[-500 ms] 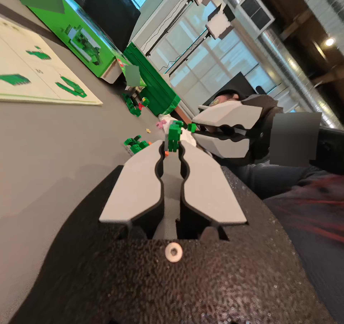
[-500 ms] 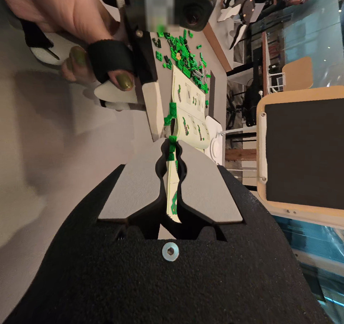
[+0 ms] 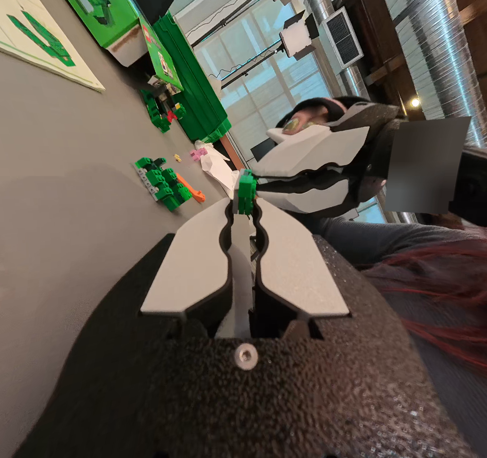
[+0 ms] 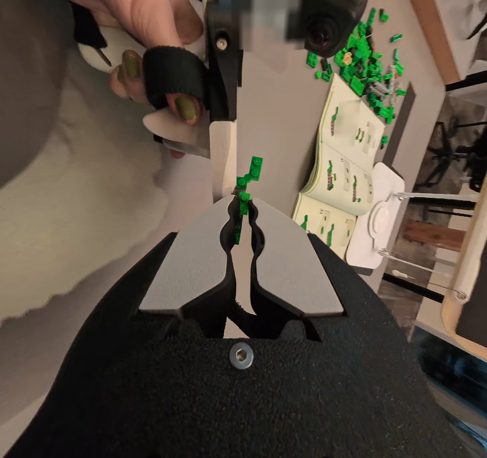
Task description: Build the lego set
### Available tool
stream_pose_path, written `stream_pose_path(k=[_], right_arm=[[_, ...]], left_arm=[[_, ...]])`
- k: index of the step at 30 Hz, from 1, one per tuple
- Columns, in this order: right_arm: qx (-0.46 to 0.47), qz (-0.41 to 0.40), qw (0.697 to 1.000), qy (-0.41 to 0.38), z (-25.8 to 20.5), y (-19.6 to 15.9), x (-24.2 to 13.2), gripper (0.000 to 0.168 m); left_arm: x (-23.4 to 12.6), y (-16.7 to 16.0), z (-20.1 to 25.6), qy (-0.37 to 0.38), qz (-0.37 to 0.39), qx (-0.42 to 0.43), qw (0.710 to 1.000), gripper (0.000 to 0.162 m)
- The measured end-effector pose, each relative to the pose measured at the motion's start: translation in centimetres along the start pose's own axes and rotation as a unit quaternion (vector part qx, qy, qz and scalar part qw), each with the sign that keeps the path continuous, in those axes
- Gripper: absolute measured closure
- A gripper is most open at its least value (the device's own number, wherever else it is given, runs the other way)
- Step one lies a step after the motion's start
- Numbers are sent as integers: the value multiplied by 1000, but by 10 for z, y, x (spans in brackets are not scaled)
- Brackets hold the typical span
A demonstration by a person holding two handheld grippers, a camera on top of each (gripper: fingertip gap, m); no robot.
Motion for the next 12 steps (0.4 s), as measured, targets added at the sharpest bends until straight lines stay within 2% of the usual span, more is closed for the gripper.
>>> stream_pose_path(k=[1, 12], right_arm=[[-2, -1, 1000, 12, 0, 0, 0, 163], [-37, -33, 995, 81, -3, 3, -3, 162]], left_arm=[[0, -1, 0, 0, -2, 2, 1000, 149], [2, -8, 4, -27, -13, -1, 1000, 149]])
Point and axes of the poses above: each gripper's, where its closed fingertips meet, x out along the fingers, y out of its top, z = x × y across the jaws, the point moved 3 cm from there along -x, back along the fingers, and after that the axes turned 1 degree about -x, right-handed, at the moved point
